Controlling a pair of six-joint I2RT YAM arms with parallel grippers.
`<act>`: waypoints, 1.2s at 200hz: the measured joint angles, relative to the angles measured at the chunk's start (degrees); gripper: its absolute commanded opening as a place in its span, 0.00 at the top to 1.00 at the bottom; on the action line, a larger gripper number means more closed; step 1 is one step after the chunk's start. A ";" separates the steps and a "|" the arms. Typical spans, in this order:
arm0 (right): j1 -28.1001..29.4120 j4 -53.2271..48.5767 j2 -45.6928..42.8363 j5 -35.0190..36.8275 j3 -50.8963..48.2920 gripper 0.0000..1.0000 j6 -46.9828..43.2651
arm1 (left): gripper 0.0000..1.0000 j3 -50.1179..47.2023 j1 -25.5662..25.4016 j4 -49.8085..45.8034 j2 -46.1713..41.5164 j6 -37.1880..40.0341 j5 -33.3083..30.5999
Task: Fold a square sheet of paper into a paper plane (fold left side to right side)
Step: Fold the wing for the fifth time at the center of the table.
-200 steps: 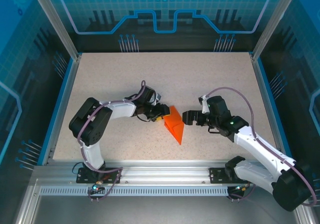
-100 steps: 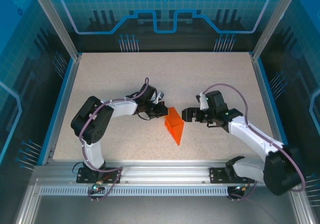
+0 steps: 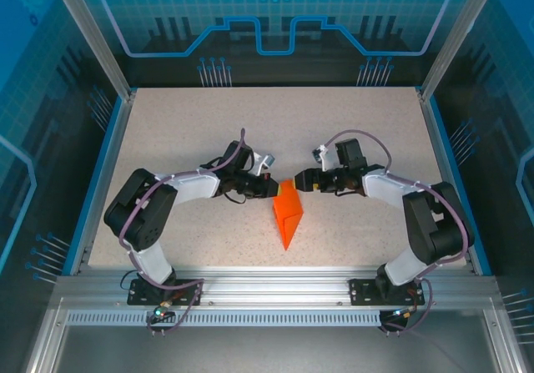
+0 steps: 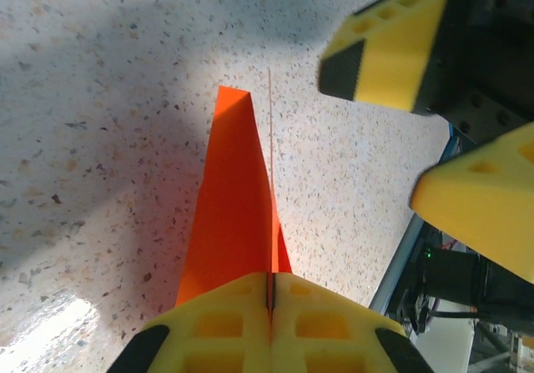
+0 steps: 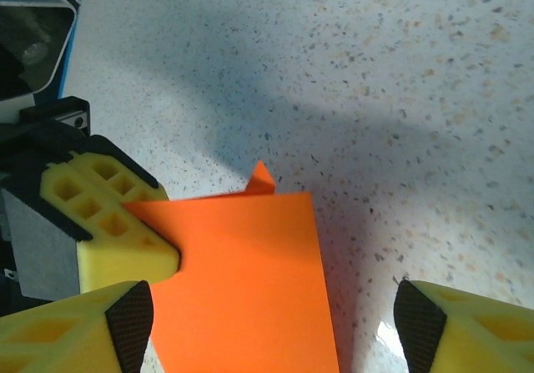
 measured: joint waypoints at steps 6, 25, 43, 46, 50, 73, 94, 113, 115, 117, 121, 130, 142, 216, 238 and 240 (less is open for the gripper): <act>-0.07 1.14 0.79 -0.85 -0.15 0.22 -0.04 | 1.00 -0.09 0.02 0.15 0.00 0.04 0.35; -0.11 4.37 3.34 -3.61 -0.61 0.23 -0.22 | 1.00 -0.15 0.04 0.94 0.00 0.11 1.16; -0.11 6.25 5.25 -5.77 -0.83 0.24 -0.42 | 1.00 -0.33 0.04 1.64 0.00 0.26 1.46; -0.11 6.45 5.46 -5.97 -0.85 0.24 -0.44 | 1.00 -0.35 0.04 1.64 0.00 0.26 1.49; -0.11 6.67 5.70 -6.34 -0.90 0.24 -0.46 | 1.00 -0.39 0.04 1.66 0.00 0.26 1.49; -0.11 7.69 6.75 -8.68 -1.16 0.28 -0.63 | 1.00 -0.39 0.04 2.03 0.00 0.28 1.68; -0.11 8.37 7.23 -10.32 -1.44 0.32 -0.72 | 1.00 -0.39 0.04 2.03 0.00 0.28 1.68; -0.11 8.33 7.26 -10.84 -1.68 0.33 -1.07 | 1.00 -0.39 0.04 1.97 0.00 0.46 1.64; -0.09 8.35 7.23 -10.82 -1.73 0.33 -1.14 | 1.00 -0.39 0.07 1.95 0.00 0.48 1.64; -0.11 8.35 7.19 -10.82 -1.79 0.33 -1.18 | 1.00 -0.39 0.09 1.95 0.00 0.50 1.64; -0.11 8.33 7.17 -10.82 -1.88 0.34 -1.27 | 1.00 -0.39 0.09 1.92 0.02 0.57 1.64; -0.11 8.13 6.86 -10.58 -2.27 0.37 -1.36 | 1.00 -0.39 0.15 1.86 0.02 0.94 1.62; -0.11 7.72 6.38 -10.56 -2.62 0.40 -1.57 | 1.00 -0.39 0.20 1.77 0.04 1.38 1.62; -0.11 4.33 2.89 -9.62 -2.69 0.73 -3.43 | 0.95 -0.39 0.20 1.62 1.36 1.81 1.60; -0.11 2.93 2.82 -8.72 -2.69 0.92 -3.52 | 0.73 -0.39 0.20 1.44 1.49 2.51 1.57; -0.11 2.56 2.80 -8.55 -2.69 0.93 -3.17 | 0.71 -0.39 0.20 1.36 1.49 2.10 1.53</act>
